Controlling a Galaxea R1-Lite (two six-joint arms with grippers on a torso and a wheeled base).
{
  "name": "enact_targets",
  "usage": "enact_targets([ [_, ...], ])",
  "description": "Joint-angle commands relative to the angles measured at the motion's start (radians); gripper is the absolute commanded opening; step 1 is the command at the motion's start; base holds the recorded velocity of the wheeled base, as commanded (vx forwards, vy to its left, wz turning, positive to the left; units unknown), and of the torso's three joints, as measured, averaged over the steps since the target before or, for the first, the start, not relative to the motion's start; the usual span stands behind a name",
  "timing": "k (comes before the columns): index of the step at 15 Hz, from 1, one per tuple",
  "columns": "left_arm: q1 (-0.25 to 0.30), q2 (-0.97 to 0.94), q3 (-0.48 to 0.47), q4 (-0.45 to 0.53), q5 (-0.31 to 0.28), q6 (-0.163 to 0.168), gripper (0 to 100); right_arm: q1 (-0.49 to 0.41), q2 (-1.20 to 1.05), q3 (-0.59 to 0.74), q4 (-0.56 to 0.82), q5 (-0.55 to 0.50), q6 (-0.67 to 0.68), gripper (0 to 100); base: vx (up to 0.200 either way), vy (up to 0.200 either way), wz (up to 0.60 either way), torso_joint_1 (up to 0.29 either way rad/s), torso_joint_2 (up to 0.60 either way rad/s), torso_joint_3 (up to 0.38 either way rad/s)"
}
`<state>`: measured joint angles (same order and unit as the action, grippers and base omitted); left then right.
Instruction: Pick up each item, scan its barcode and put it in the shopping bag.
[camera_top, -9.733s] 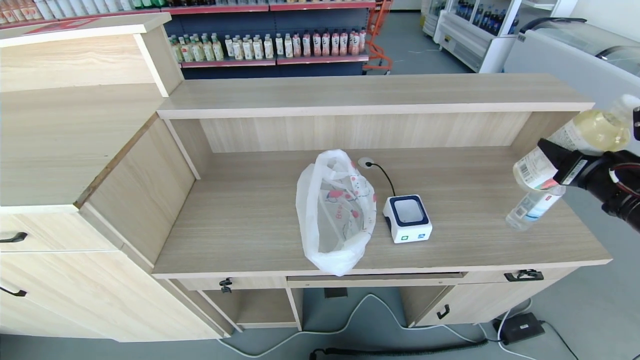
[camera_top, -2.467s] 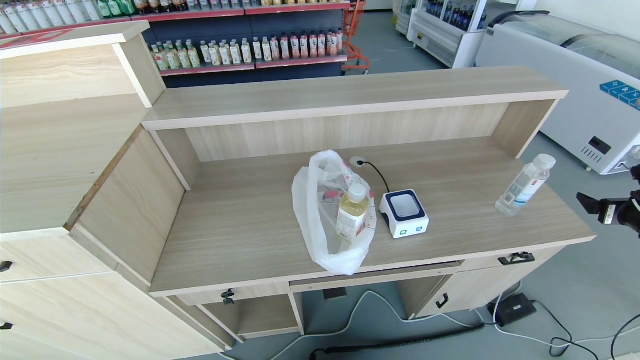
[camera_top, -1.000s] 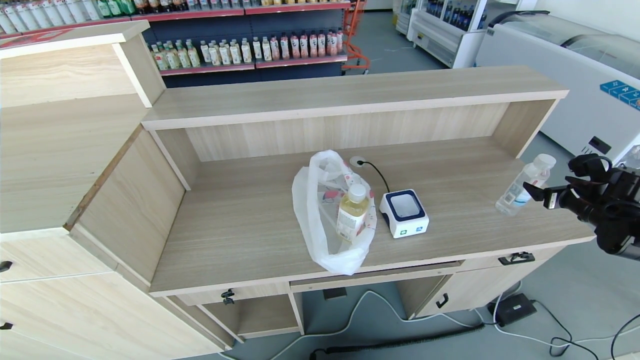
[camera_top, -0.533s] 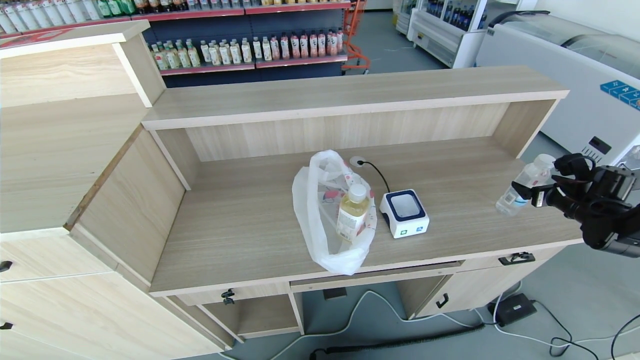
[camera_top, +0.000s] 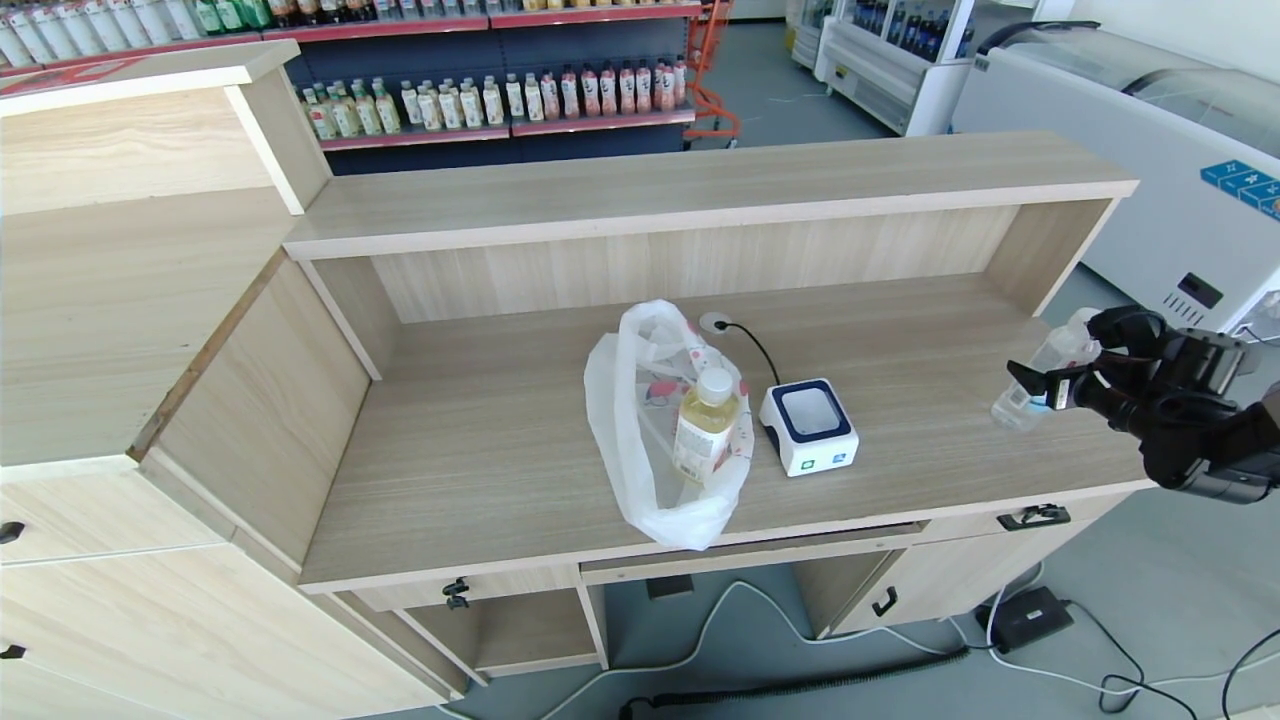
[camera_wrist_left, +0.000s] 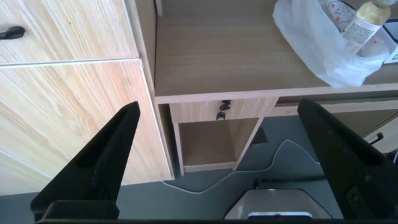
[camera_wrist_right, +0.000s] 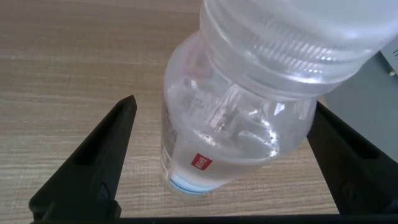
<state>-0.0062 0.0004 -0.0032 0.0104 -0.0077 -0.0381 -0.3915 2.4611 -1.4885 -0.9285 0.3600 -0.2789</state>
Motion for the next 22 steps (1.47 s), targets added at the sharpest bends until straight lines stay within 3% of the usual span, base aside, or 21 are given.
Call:
enact_targets([
  [1,0.000,0.000,0.000,0.000,0.000,0.000,100,0.000,0.019,-0.007,-0.001,-0.001,0.000,100,0.000,0.000,0.00,0.000,0.00,0.000],
  [17,0.000,0.000,0.000,0.000,0.000,0.000,100,0.003,0.099,-0.116,-0.006,0.005,0.003,100,0.000,0.000,0.00,0.000,0.00,0.000],
  [18,0.000,0.000,0.000,0.000,0.000,0.000,100,0.003,0.102,-0.119,-0.006,0.005,0.003,0,0.000,0.000,0.00,0.000,0.00,0.000],
  [22,0.000,0.000,0.000,0.000,0.000,0.000,100,0.003,0.118,-0.133,-0.007,0.005,0.003,0,0.000,0.000,0.00,0.000,0.00,0.000],
])
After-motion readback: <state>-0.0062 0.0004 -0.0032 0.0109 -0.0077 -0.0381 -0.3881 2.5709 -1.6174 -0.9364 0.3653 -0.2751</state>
